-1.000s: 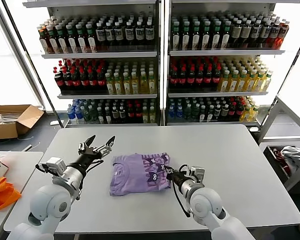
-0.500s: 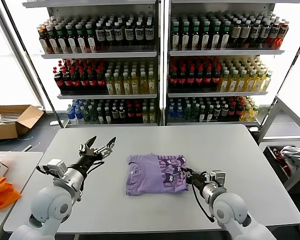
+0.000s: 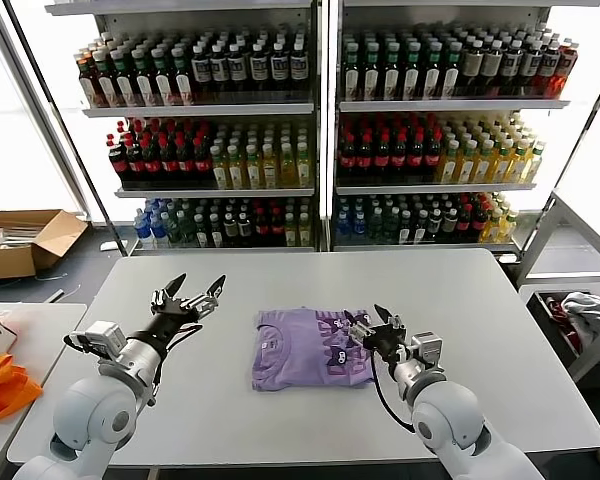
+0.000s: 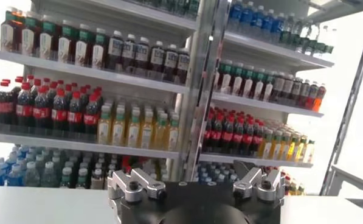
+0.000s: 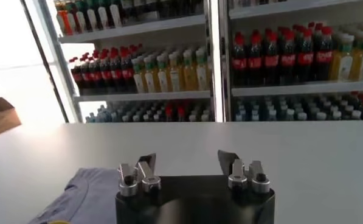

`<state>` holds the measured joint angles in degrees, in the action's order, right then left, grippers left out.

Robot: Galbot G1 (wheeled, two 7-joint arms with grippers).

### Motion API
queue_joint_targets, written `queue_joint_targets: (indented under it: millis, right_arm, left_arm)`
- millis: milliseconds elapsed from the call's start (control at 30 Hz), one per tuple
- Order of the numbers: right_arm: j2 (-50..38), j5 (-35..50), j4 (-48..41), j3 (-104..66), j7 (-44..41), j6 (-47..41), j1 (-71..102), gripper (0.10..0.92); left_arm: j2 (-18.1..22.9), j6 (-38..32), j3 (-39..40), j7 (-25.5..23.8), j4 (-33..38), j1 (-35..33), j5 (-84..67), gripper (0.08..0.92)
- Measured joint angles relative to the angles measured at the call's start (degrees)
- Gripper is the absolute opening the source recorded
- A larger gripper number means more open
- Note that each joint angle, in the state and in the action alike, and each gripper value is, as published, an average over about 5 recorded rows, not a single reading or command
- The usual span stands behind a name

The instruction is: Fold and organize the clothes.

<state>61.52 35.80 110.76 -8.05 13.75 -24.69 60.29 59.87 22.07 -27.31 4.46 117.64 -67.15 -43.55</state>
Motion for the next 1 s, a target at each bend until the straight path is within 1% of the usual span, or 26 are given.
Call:
queue_joint_targets:
  millis: [67, 167, 367, 633, 1000]
  right_arm:
    - [0.4, -1.7, -1.0, 0.5, -0.2, 0.9, 0.5, 0.767]
    - [1.1, -3.9, -2.6, 1.3, -0.6, 2.2, 1.5, 0.813]
    - [2.4, -7.6, -4.8, 2.4, -2.0, 4.7, 2.5, 0.823]
    - [3.1, -12.6, -4.1, 4.1, -2.7, 7.3, 2.2, 0.823]
    - [4.3, -13.7, -8.0, 5.7, -1.4, 7.8, 4.2, 0.823]
  left_arm:
    - [0.1, -0.1, 0.0, -0.1, 0.0, -0.2, 0.1, 0.823]
    - [0.4, -0.3, 0.1, -0.3, -0.2, -0.3, 0.3, 0.822]
    - [0.6, -0.5, 0.5, -0.6, -0.5, -0.2, 0.6, 0.823]
    - [0.5, -0.6, 0.0, -1.0, -0.4, -0.7, 0.6, 0.823]
    - [0.9, -1.0, -0.4, -1.7, -1.0, -1.3, 0.7, 0.823]
